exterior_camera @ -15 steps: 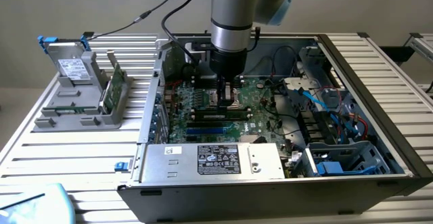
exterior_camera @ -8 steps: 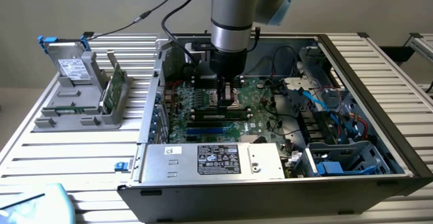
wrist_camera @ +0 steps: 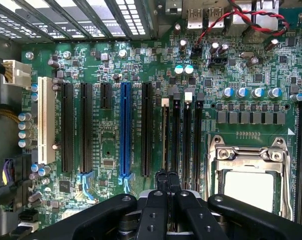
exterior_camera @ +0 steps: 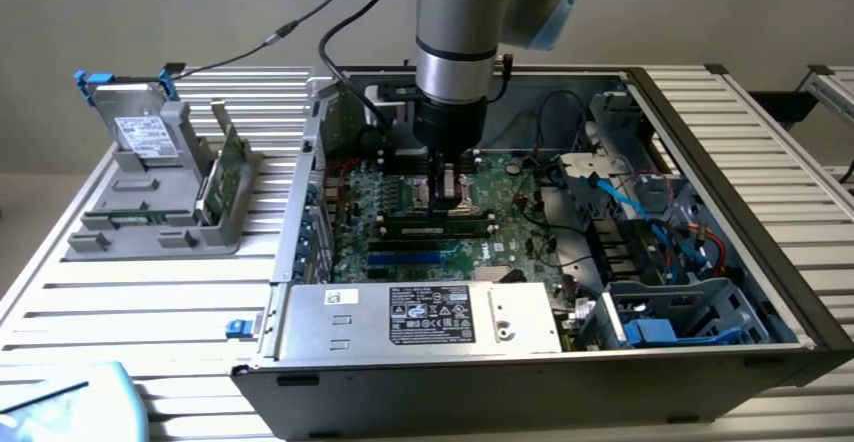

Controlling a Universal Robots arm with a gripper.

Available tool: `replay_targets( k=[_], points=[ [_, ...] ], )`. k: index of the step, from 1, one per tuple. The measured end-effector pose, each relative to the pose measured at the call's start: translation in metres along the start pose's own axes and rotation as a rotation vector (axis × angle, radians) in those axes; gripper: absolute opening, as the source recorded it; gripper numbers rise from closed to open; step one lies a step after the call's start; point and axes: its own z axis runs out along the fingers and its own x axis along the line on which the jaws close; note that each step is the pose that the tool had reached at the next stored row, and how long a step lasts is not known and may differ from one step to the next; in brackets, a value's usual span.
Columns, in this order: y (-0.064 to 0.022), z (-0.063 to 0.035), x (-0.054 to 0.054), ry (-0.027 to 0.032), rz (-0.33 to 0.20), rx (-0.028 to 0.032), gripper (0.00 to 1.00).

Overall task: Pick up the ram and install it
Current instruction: 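Press down the ram until it locks into place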

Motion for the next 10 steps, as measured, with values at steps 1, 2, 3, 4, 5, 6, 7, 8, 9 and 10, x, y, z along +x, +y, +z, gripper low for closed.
replay_targets(
  k=[1,2,3,4,5,6,7,8,9,10],
  points=[
    [0.0,0.0,0.0,0.0,0.0,0.0,0.11],
    [0.0,0.0,0.0,0.0,0.0,0.0,0.11],
    [0.0,-0.0006,0.0,-0.0006,0.0,0.0003,0.11],
    [0.0,-0.0017,-0.0001,-0.0023,0.0,0.0011,0.11],
    [0.0001,-0.0034,0.0001,-0.0026,0.0,0.0008,0.11],
    [0.0003,-0.0049,0.0004,-0.0018,0.0,0.0002,0.11],
    [0.0003,-0.0059,0.0006,-0.0018,0.0,0.0001,0.11],
    [0.0004,-0.0066,0.0006,-0.0021,0.0,0.0001,0.11],
    [0.0004,-0.0073,0.0007,-0.0021,0.0,0.0,0.11],
    [0.0004,-0.0079,0.0008,-0.0024,0.0,0.0001,0.11]
  ],
)
